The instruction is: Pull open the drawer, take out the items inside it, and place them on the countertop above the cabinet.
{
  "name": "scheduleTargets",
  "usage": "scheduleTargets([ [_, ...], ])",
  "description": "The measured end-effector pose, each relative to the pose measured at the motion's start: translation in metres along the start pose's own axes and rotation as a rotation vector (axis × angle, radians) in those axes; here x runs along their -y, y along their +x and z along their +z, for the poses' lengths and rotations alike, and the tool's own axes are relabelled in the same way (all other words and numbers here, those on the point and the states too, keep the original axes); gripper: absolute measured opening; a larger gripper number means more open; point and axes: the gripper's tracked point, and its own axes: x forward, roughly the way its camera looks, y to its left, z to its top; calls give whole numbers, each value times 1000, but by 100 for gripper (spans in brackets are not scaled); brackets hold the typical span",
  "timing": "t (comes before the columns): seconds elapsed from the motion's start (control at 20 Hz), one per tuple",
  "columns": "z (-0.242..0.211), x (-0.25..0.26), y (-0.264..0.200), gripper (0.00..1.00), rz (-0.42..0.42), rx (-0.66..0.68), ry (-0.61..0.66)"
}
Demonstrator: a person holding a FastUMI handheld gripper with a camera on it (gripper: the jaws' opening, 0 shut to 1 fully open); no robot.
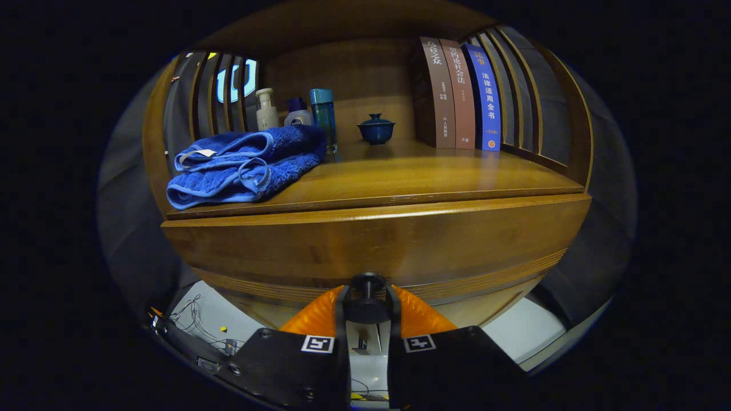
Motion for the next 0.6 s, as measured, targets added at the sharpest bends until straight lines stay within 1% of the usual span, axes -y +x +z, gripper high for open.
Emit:
scheduleTargets([
  [0.25,-12,1,-25,30,3,-21,-6],
  [0.6,-36,2,-73,29,-5,-41,4],
])
